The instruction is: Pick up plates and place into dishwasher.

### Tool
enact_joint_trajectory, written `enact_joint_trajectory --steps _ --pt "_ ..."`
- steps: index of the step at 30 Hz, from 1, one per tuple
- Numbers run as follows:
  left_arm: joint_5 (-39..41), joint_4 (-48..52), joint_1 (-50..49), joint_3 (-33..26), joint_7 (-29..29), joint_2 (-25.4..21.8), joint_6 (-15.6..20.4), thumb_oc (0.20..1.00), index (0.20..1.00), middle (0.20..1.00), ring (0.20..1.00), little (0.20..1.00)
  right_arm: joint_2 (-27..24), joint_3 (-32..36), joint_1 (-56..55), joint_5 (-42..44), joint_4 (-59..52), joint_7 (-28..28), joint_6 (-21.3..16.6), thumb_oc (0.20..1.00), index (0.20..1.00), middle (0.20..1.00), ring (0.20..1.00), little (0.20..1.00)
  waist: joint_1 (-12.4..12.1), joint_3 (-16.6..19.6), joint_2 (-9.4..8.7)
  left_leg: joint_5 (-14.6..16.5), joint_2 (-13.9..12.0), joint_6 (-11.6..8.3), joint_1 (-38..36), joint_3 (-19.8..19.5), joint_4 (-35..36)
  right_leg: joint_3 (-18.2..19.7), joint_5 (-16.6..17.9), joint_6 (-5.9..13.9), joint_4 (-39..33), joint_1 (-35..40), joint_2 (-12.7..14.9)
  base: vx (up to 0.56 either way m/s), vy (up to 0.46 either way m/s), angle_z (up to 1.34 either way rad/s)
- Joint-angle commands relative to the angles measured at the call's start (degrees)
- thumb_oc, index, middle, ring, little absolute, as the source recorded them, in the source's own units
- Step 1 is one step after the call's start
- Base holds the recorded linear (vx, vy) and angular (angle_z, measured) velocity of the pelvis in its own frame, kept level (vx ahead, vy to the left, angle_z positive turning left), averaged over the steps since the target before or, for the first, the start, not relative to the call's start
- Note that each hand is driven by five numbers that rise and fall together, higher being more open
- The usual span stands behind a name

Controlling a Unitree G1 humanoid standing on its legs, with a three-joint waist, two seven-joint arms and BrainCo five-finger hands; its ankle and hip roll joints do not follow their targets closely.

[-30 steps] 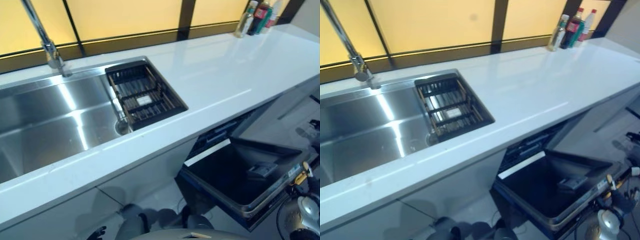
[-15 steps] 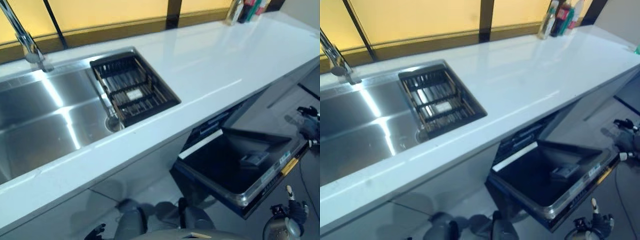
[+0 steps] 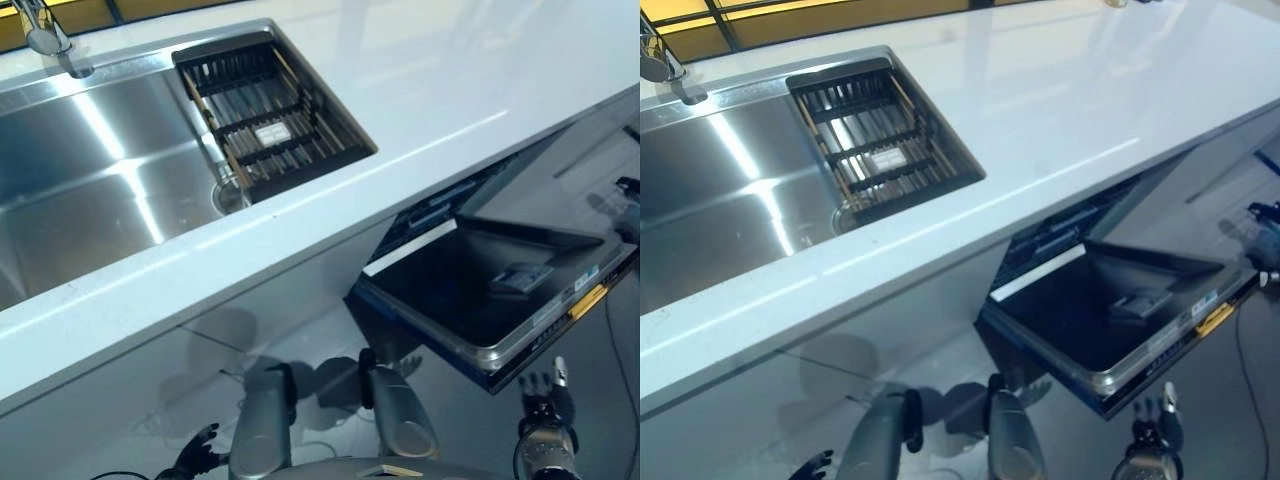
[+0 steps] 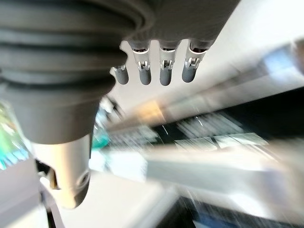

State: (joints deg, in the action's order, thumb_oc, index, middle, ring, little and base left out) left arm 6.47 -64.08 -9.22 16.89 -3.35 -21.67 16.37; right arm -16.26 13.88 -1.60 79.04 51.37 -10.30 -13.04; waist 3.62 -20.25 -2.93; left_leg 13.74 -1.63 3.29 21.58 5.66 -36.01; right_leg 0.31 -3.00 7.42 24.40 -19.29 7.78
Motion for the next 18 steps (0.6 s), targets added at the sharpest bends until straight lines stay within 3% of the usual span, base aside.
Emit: enact_joint_trajectory --steps 1,5,9,18 --pt "0.23 1.04 0.08 1.11 -0.18 0.42 1.65 1.000 1.000 1.000 1.000 1.000 -2.88 -0.88 2.40 2.80 -2.00 -10.24 2.54 1.000 1.000 1.000 1.000 1.000 -0.73 0.31 1.68 -0.39 1.08 0.14 -0.10 -2.05 -0.52 -3.44 1.22 -3.58 1.44 1.25 -0.99 0.00 0.000 0.00" --pt "-0.13 0.03 0.14 2.69 -0.25 1.01 2.33 1.000 1.000 1.000 1.000 1.000 -5.18 -0.89 6.82 -0.20 4.81 -12.13 4.11 1.000 1.000 1.000 1.000 1.000 -1.97 0.42 2.78 -0.46 1.57 -0.13 0.27 -2.76 -1.08 -4.03 0.63 -3.99 2.14 1.22 -0.66 0.04 0.009 -0.05" --pt "-0.45 0.35 0.20 4.03 -0.30 1.23 2.33 1.000 1.000 1.000 1.000 1.000 -7.70 -1.12 11.42 -3.90 8.97 -9.59 4.91 1.000 1.000 1.000 1.000 1.000 -3.45 0.12 3.89 -0.79 2.30 -0.12 0.48 -3.79 -1.01 -4.28 0.28 -4.28 2.46 1.47 -0.49 0.02 -0.004 0.08" --pt "-0.12 0.96 -0.02 6.66 -0.90 1.51 1.14 1.000 1.000 1.000 1.000 1.000 -11.03 -0.09 19.58 -3.03 13.68 -4.51 7.13 1.000 1.000 1.000 1.000 1.000 -6.06 -0.15 5.90 -1.84 3.56 -0.57 0.46 -5.79 -0.45 -4.88 -0.57 -4.96 2.89 2.53 -0.32 0.04 0.006 0.07"
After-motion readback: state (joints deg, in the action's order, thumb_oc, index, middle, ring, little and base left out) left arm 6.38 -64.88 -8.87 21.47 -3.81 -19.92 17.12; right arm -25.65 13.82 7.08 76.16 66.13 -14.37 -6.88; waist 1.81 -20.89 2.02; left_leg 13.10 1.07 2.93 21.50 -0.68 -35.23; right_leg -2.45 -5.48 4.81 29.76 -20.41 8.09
